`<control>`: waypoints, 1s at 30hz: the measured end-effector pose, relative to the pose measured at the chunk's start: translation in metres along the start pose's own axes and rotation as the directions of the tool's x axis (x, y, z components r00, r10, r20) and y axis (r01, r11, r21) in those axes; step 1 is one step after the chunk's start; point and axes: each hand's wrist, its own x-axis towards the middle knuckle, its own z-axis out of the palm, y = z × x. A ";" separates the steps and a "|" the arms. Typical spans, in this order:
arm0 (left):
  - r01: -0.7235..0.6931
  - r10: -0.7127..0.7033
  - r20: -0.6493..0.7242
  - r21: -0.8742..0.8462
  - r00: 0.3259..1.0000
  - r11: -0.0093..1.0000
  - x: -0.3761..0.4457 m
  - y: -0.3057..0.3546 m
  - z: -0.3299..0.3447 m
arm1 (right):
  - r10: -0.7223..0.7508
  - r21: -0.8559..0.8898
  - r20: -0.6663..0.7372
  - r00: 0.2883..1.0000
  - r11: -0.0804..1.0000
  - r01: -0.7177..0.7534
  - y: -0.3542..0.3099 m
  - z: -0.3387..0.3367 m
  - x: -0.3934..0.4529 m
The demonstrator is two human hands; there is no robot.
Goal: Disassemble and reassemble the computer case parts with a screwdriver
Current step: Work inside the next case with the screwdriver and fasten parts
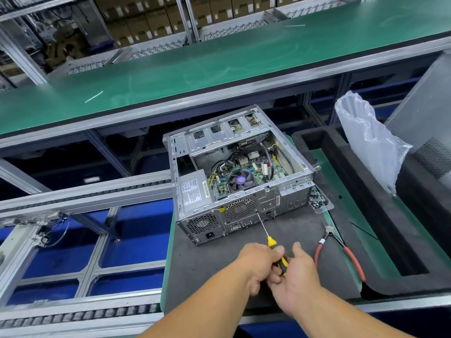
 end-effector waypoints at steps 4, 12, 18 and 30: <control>-0.023 0.029 -0.114 0.051 0.993 0.998 0.000 0.001 0.009 | 0.013 -0.012 -0.018 1.000 1.000 -0.013 -0.001 0.000 -0.001; -0.040 0.037 -0.047 -0.065 0.998 0.997 -0.001 0.001 0.002 | 0.030 -0.006 -0.043 0.999 1.000 -0.030 -0.002 0.005 -0.001; -0.033 0.020 -0.187 -0.066 0.982 0.997 0.002 -0.002 0.014 | 0.003 -0.088 -0.099 0.995 0.996 -0.012 -0.002 0.005 -0.001; -0.002 -0.025 -0.217 -0.125 0.976 0.992 0.009 -0.002 0.016 | 0.024 -0.178 -0.079 0.997 0.983 -0.038 0.000 0.003 0.008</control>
